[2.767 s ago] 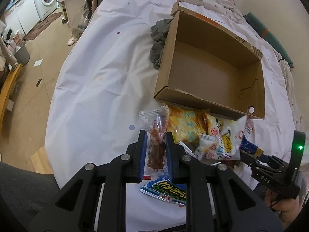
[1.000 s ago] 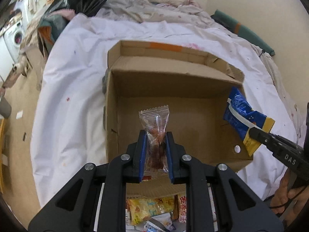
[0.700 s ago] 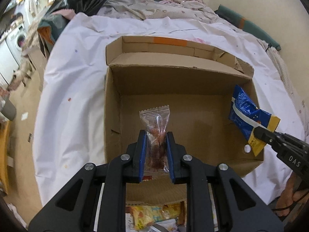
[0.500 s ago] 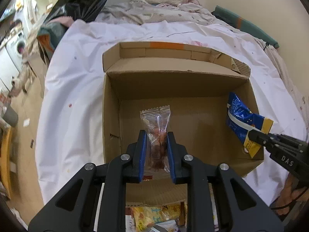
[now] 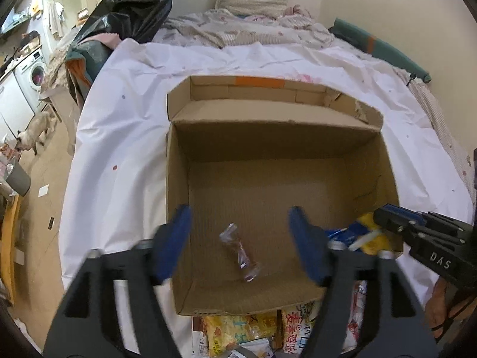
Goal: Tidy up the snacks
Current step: 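Carry both snacks over the box and open both tools to drop them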
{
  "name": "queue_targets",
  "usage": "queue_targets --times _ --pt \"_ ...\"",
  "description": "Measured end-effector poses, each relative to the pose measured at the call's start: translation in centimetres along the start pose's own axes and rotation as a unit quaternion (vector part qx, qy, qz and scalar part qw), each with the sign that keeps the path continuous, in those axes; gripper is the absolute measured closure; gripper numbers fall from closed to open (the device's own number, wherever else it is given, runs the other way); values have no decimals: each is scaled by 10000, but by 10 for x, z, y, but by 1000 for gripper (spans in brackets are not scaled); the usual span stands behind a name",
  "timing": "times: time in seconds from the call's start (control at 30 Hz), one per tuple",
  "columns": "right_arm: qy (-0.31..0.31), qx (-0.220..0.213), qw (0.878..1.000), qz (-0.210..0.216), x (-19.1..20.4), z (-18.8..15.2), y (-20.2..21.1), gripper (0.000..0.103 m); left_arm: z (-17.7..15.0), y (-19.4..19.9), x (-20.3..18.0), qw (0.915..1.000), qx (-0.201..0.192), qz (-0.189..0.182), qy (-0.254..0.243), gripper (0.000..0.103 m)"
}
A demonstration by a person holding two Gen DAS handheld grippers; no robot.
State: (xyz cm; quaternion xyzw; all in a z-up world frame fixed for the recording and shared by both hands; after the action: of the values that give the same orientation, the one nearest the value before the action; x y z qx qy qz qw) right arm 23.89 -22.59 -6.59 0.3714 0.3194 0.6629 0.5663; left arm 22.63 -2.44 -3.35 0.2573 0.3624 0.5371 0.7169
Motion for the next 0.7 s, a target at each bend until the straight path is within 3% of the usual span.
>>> queue_targets --times 0.07,0.7 --pt "-103 -104 9999 44 -1 0 3 31 1 3 -1 10000 -63 -45 -3 22" --pt "-196 -155 9996 153 0 -1 11 31 -4 18 0 9997 -211 -124 6 22"
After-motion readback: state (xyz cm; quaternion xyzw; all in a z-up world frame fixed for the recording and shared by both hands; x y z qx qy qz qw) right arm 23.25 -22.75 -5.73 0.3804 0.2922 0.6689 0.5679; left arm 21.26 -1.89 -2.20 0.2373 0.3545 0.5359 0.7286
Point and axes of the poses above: each gripper's, at about its wrist camera, not at the fingertips, and y roughly against the way its jaws point, x to its left, z to its top, the point moved 2 cm from there along -y, roughly the way its jaws point, and after that the axes turned 13 degrees about -z, right-handed, at the moved point
